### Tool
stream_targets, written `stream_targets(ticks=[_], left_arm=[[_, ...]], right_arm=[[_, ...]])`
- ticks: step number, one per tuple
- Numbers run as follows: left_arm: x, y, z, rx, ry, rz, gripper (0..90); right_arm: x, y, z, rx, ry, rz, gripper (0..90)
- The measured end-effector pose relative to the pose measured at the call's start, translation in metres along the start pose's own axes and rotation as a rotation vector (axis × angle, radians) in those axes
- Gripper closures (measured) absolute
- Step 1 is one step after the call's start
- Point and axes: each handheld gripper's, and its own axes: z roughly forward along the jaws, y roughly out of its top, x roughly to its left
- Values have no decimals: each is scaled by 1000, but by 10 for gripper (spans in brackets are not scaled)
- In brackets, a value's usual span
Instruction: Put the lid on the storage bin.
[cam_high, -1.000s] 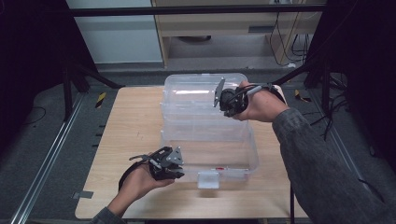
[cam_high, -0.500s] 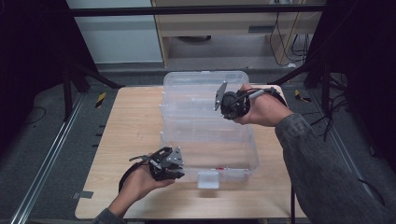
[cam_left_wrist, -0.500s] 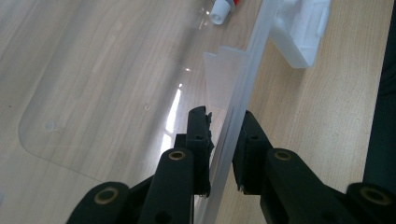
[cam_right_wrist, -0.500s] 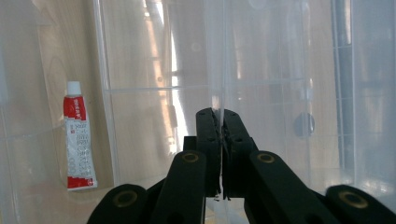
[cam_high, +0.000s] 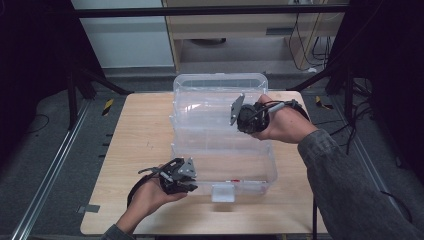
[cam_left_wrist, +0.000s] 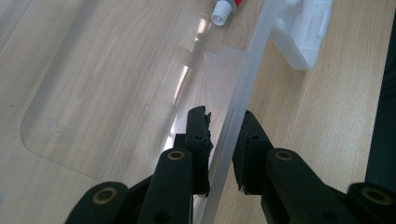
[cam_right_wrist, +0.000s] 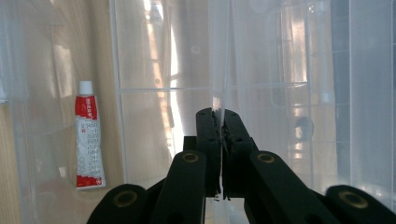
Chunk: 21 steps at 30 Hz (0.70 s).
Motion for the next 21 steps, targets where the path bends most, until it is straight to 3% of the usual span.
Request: stream_targets(ticks=[11, 12, 13, 15, 20, 21], left_arm=[[-1, -1, 0, -8, 8, -1, 768], [-4, -1, 1, -9, 7, -39, 768], [-5, -1, 1, -10, 6, -50, 767], [-4, -1, 1, -12, 12, -35, 767], [-7, -2, 1, -19, 15, -72, 764], [-6, -2, 1, -16, 16, -57, 764]], right_arm=[[15, -4, -4, -24, -23, -14, 874], [17, -4, -4, -21, -24, -19, 872], [19, -4, -4, -19, -26, -20, 872], [21, -4, -5, -19, -27, -22, 872], [26, -6, -6, -32, -30, -22, 871], [27, -7, -6, -31, -29, -24, 871]])
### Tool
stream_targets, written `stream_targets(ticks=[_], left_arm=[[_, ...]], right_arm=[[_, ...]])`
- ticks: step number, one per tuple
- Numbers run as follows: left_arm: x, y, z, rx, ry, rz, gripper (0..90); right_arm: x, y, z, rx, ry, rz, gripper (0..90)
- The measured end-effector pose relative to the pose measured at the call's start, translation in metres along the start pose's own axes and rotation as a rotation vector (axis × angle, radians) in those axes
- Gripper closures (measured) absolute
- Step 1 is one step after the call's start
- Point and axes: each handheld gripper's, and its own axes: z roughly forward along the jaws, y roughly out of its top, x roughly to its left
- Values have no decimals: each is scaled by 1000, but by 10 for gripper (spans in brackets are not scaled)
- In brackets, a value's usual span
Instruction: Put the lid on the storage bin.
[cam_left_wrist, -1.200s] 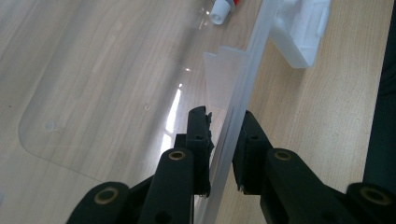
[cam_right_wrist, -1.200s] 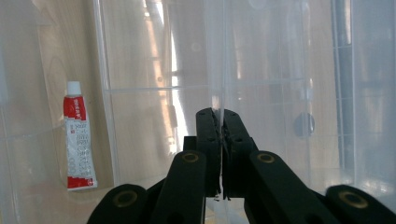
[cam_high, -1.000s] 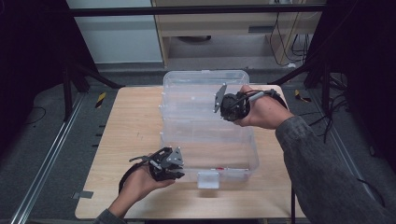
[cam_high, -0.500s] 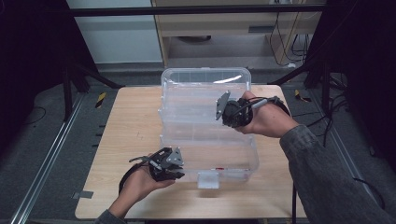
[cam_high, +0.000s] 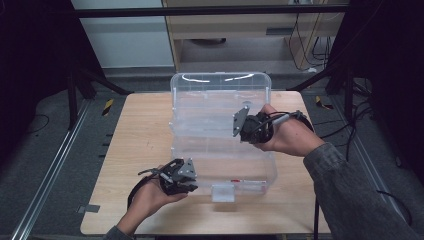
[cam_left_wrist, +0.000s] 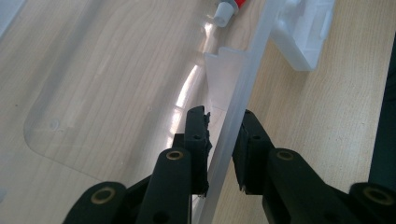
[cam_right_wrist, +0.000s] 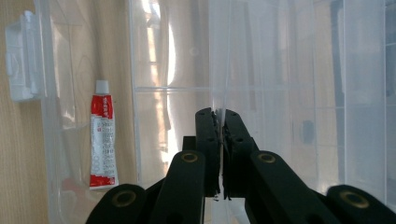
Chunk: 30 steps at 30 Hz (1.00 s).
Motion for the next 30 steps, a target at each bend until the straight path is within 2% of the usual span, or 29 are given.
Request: stream_targets(ticks=[1, 4, 8, 11, 13, 14, 15, 25, 30], left_arm=[[1, 0, 0, -3, 5, 22, 763], [0, -1, 0, -6, 4, 1, 762], [0, -1, 0, -8, 8, 15, 760], [0, -1, 0, -8, 7, 10, 760], [0, -1, 0, -8, 9, 18, 760], [2, 0, 0, -12, 13, 51, 760], [2, 0, 0, -9, 14, 59, 759], [2, -1, -1, -12, 22, 81, 758], [2, -1, -1, -12, 21, 79, 757]], right_arm=[[1, 0, 0, 2, -1, -2, 871], [5, -2, -1, -9, -6, 3, 869], [9, -4, -1, -23, -5, 7, 868], [14, -4, -2, -19, -9, 2, 867], [15, -4, -2, -15, -7, 0, 867], [16, -4, -2, -14, -5, 0, 867], [17, -4, -2, -14, 0, -2, 867], [25, -7, -2, -13, 14, -3, 861], [27, -7, -2, -12, 27, -9, 864]])
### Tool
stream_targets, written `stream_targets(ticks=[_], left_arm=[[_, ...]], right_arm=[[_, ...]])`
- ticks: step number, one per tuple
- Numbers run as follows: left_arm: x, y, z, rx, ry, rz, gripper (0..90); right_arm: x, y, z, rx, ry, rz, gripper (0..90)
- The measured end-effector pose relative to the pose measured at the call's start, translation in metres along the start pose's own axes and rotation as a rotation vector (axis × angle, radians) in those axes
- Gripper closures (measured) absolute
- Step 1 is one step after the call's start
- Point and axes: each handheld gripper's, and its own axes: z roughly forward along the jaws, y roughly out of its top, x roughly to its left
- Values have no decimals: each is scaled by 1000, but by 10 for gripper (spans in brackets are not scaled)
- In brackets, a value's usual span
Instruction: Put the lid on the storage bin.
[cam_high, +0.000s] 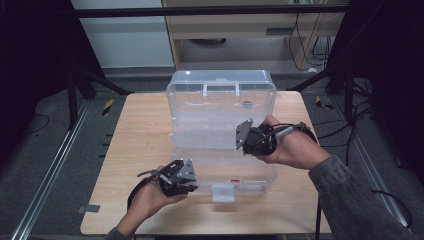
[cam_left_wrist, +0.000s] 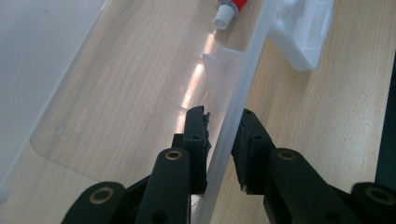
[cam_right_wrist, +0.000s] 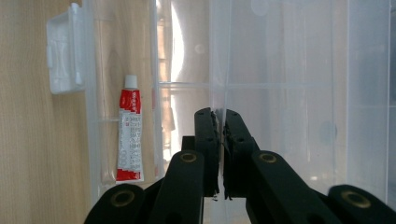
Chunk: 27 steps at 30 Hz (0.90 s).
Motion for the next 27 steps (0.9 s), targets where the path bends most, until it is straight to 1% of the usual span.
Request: stream_targets(ticks=[2, 8, 14, 17, 18, 19, 20, 21, 22, 23, 24, 25, 26, 27], left_arm=[[0, 0, 0, -1, -2, 0, 757], [-1, -1, 0, -10, 8, 6, 755], [-3, -1, 0, -5, 19, 14, 751], [-3, 0, 0, -5, 22, 11, 743], [-4, 0, 0, -4, 33, 13, 732], [-4, 0, 0, -4, 33, 13, 713], [-5, -1, -3, -12, 40, 14, 688], [-6, 0, -6, -28, 44, 11, 669], [-7, 0, -10, -45, 45, 7, 630], [-7, 0, -10, -45, 45, 7, 611], [-10, 1, -17, -70, 44, 10, 598], [-10, 1, -17, -70, 44, 10, 597], [-12, 1, -24, -101, 41, 18, 597], [-13, 2, -29, -123, 38, 18, 581]], right_arm=[[3, 0, 0, 4, 3, -4, 863], [5, -4, 2, -11, 25, 9, 859], [5, -6, 2, -19, 27, 10, 853], [4, -6, 2, -16, 35, 11, 853], [4, -5, 2, -11, 34, 9, 852], [4, -5, 2, -11, 34, 9, 852], [4, -5, 1, -10, 34, 8, 851], [4, -6, 1, -11, 35, 7, 851], [3, -6, 1, -11, 34, 10, 850], [3, -6, 1, -13, 35, 10, 850], [3, -6, 1, -14, 35, 10, 849], [3, -6, 1, -14, 35, 10, 849], [3, -6, 1, -14, 35, 10, 848], [3, -6, 1, -15, 35, 9, 846]])
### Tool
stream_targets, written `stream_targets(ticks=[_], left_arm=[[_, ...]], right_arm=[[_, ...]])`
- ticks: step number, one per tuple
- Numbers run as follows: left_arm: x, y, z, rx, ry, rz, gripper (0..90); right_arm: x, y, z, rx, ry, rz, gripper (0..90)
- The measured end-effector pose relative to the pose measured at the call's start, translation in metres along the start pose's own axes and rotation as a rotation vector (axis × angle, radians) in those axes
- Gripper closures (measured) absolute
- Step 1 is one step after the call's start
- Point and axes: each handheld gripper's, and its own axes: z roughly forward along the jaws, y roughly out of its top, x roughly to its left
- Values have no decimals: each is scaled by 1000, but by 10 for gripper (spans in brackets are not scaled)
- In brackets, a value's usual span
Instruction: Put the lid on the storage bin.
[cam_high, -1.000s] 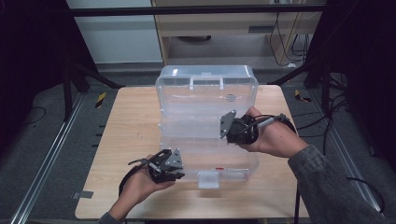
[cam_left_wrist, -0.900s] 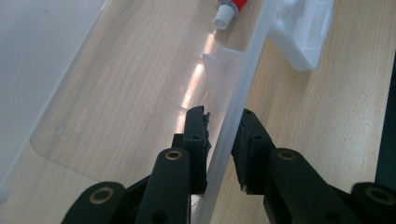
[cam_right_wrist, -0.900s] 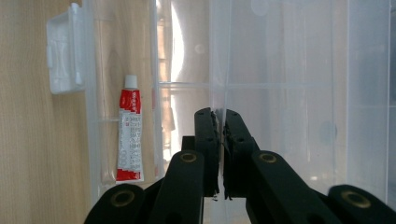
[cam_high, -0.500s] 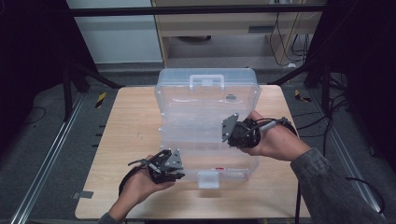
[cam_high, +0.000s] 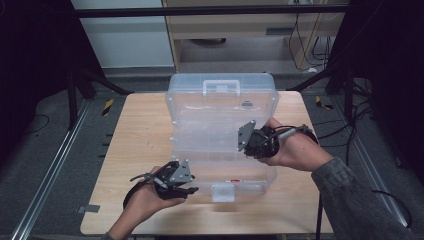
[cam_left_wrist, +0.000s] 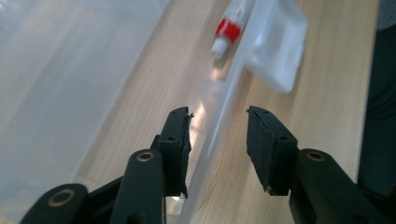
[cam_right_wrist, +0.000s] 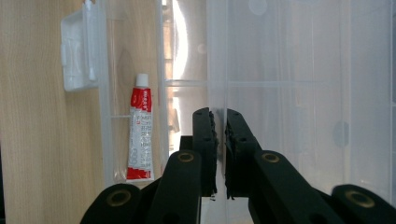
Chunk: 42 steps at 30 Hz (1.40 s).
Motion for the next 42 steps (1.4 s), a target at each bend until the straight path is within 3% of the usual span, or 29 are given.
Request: stream_targets(ticks=[2, 4, 5, 6, 9, 10, 12, 14, 16, 17, 20, 23, 27, 35, 42], left_arm=[[-1, 3, -15, -73, -22, -15, 582], [-1, 4, -20, -92, -28, -18, 618], [0, 8, -34, -154, -40, -42, 635], [0, 9, -41, -177, -40, -47, 652], [5, 15, -61, -217, -50, -59, 727], [5, 15, -61, -217, -50, -59, 744], [13, 18, -77, -226, -15, -61, 763], [28, 19, -93, -237, 37, -99, 805], [35, 19, -98, -245, 53, -121, 859], [50, 17, -104, -261, 65, -165, 875], [69, 15, -108, -280, 80, -236, 894], [82, 19, -107, -259, 111, -258, 896], [95, 28, -104, -253, 139, -268, 897], [114, 38, -99, -265, 143, -308, 897], [119, 38, -98, -272, 152, -326, 897]], right_arm=[[0, 0, 0, 3, -2, 0, 845], [0, 0, 0, 3, -3, 0, 844], [1, 0, 0, 2, -5, 0, 844], [1, 0, 0, 2, -5, 1, 844], [1, -1, 0, 2, -7, 2, 841], [1, -1, 0, 2, -7, 2, 841], [1, 0, 0, 2, -8, -1, 834], [2, 0, 0, 2, -11, -1, 833], [2, 0, 0, 4, -10, -3, 833], [2, -1, 0, 2, -9, -2, 832], [3, -2, 0, -4, -12, 2, 831], [4, -2, 0, -11, -15, 3, 831], [5, -3, 0, -11, -14, 3, 826], [8, -3, 1, -13, -14, -5, 830], [10, -5, 1, -17, -10, -6, 829]])
